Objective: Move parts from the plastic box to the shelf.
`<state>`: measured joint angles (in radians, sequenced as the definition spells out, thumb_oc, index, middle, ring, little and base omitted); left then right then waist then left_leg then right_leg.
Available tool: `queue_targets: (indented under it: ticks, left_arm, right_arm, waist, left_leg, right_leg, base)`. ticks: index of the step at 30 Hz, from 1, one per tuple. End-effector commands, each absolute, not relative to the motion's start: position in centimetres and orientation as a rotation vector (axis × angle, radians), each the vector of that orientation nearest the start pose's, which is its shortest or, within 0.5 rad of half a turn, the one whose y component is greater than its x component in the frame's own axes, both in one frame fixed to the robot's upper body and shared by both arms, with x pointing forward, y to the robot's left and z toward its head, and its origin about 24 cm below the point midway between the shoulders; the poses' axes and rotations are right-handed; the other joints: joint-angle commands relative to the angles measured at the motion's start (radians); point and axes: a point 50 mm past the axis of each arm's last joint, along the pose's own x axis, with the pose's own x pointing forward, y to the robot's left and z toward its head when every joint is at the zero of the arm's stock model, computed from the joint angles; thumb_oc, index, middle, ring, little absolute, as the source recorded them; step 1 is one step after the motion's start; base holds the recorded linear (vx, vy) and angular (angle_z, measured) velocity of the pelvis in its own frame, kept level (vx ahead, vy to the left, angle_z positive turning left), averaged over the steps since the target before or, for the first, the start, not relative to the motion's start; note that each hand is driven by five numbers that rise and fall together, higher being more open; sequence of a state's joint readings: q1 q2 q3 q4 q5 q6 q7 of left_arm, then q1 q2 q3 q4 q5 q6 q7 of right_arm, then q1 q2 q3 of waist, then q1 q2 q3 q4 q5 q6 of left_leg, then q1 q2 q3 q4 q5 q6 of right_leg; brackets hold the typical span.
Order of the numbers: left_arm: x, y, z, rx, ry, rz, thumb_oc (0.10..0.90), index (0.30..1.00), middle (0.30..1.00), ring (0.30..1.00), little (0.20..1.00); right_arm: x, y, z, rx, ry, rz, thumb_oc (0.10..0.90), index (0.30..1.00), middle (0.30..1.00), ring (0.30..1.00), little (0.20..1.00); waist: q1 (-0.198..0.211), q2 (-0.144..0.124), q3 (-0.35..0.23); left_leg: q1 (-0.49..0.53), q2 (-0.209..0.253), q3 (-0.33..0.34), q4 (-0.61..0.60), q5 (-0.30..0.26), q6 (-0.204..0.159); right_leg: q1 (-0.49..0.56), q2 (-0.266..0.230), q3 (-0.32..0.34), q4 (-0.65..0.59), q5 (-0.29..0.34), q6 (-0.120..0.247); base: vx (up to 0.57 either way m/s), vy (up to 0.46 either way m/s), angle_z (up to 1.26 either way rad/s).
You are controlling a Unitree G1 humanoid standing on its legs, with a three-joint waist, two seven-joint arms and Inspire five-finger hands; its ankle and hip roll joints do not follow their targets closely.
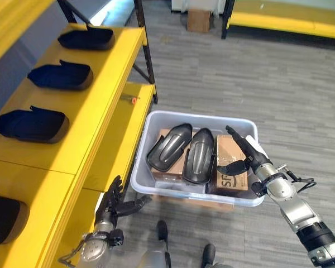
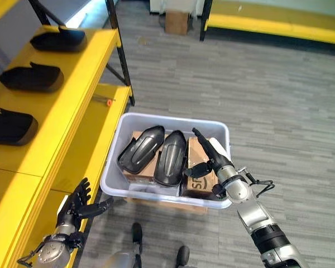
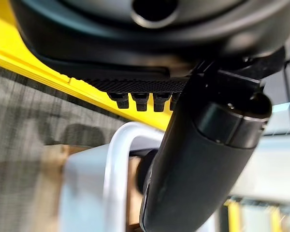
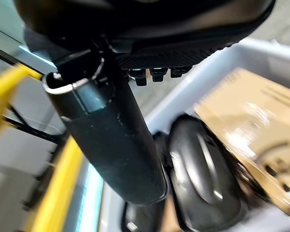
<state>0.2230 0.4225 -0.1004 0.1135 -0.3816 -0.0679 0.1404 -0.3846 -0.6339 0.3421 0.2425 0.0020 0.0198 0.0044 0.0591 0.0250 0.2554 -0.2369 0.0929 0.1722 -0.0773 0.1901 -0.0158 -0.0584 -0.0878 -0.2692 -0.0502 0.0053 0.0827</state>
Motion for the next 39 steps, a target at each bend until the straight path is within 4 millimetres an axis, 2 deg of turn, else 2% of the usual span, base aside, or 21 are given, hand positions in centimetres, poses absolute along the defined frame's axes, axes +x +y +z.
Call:
queue_targets:
  ticks: [1,2,6,9,15,19,23,24,27,32,39]
  left_arm:
    - [21.2,23.6,2.2,0.082,0.092,0.128,0.9,1.0,1.0,1.0,1.0]
    - [21.8,23.5,2.8,0.088,0.067,0.121,0.9,1.0,1.0,1.0,1.0]
    - [23.1,23.1,4.1,0.133,0.008,0.113,0.9,1.0,1.0,1.0,1.0]
    - [23.6,22.3,4.1,0.131,0.007,0.098,0.9,1.0,1.0,1.0,1.0]
    - [24.0,21.7,4.1,0.121,0.002,0.082,0.9,1.0,1.0,1.0,1.0]
    - [24.3,21.6,4.3,0.117,-0.005,0.093,0.9,1.0,1.0,1.0,1.0]
    - [24.6,21.6,4.3,0.128,0.003,0.093,0.9,1.0,1.0,1.0,1.0]
    - [24.6,21.5,4.3,0.128,0.003,0.093,0.9,1.0,1.0,1.0,1.0]
    - [25.0,21.8,4.4,0.151,0.0,0.099,0.9,1.0,1.0,1.0,1.0]
    - [25.2,21.9,4.7,0.163,-0.017,0.112,0.9,1.0,1.0,1.0,1.0]
    - [25.4,21.6,4.9,0.163,-0.024,0.116,0.9,1.0,1.0,1.0,1.0]
  right_arm:
    - [33.1,-18.8,15.7,-0.755,-0.318,0.169,0.9,1.0,1.0,1.0,1.0]
    - [33.9,-18.1,17.0,-0.779,-0.356,0.165,0.9,1.0,1.0,1.0,1.0]
    - [35.1,-17.4,18.6,-0.797,-0.382,0.151,0.9,1.0,1.0,1.0,1.0]
    - [35.3,-17.6,18.9,-0.799,-0.377,0.133,0.9,1.0,1.0,1.0,1.0]
    - [36.1,-16.9,20.1,-0.86,-0.41,0.11,0.9,1.0,1.0,1.0,1.0]
    - [36.3,-16.2,20.1,-0.87,-0.423,0.102,0.9,1.0,1.0,1.0,1.0]
    - [36.2,-16.5,19.8,-0.864,-0.413,0.081,0.9,1.0,1.0,1.0,1.0]
    - [36.1,-16.5,19.8,-0.864,-0.413,0.081,0.9,1.0,1.0,1.0,1.0]
    - [36.3,-16.8,20.1,-0.88,-0.418,0.057,0.9,1.0,1.0,1.0,1.0]
    - [36.7,-16.2,21.2,-0.892,-0.453,0.044,0.9,1.0,1.0,1.0,1.0]
    - [37.2,-15.8,22.1,-0.907,-0.468,0.022,0.9,1.0,1.0,1.0,1.0]
  waist:
    - [0.003,-0.037,-0.01]
    - [0.006,-0.039,0.024]
    - [-0.003,-0.059,0.07]
    - [-0.018,-0.063,0.09]
    - [-0.029,-0.073,0.124]
    - [-0.033,-0.084,0.14]
    - [-0.033,-0.088,0.147]
    - [-0.032,-0.087,0.147]
    - [-0.027,-0.089,0.145]
    - [-0.02,-0.094,0.148]
    - [-0.007,-0.092,0.158]
  left_leg:
    - [0.055,0.118,-0.038,0.076,-0.09,-0.107]
    - [0.02,0.126,-0.038,0.118,-0.1,-0.104]
    - [-0.062,0.132,-0.045,0.237,-0.149,-0.092]
    - [-0.103,0.134,-0.051,0.299,-0.176,-0.088]
    - [-0.108,0.149,-0.027,0.367,-0.225,-0.072]
    - [-0.126,0.162,-0.023,0.472,-0.282,-0.058]
    - [-0.15,0.173,-0.042,0.617,-0.365,-0.037]
    - [-0.151,0.173,-0.042,0.62,-0.366,-0.037]
    - [-0.171,0.175,-0.042,0.701,-0.422,-0.017]
    - [-0.203,0.17,-0.05,0.737,-0.441,-0.01]
    - [-0.242,0.155,-0.074,0.733,-0.435,-0.01]
  right_leg:
    - [-0.079,-0.085,0.035,0.072,0.016,0.058]
    - [-0.13,-0.091,0.045,0.127,0.007,0.052]
    - [-0.24,-0.09,0.07,0.267,-0.029,0.04]
    - [-0.285,-0.099,0.073,0.33,-0.041,0.04]
    - [-0.334,-0.087,0.119,0.384,-0.053,0.034]
    - [-0.36,-0.073,0.145,0.448,-0.077,0.023]
    - [-0.376,-0.075,0.156,0.562,-0.126,0.012]
    - [-0.377,-0.075,0.155,0.564,-0.127,0.012]
    - [-0.4,-0.074,0.175,0.611,-0.145,0.008]
    - [-0.426,-0.072,0.184,0.63,-0.157,0.005]
    - [-0.445,-0.087,0.16,0.641,-0.163,0.003]
  base:
    - [-0.23,-0.012,-0.36]
    - [-0.23,-0.015,-0.4]
    - [-0.14,-0.015,-0.16]
    - [-0.06,0.001,-0.01]
    - [-0.04,0.025,-0.18]
    - [-0.03,0.015,-0.17]
    - [-0.01,0.012,-0.18]
    - [-0.02,0.052,0.0]
    - [-0.05,0.08,-0.08]
    - [-0.01,0.025,-0.05]
    - [0.0,-0.009,0.1]
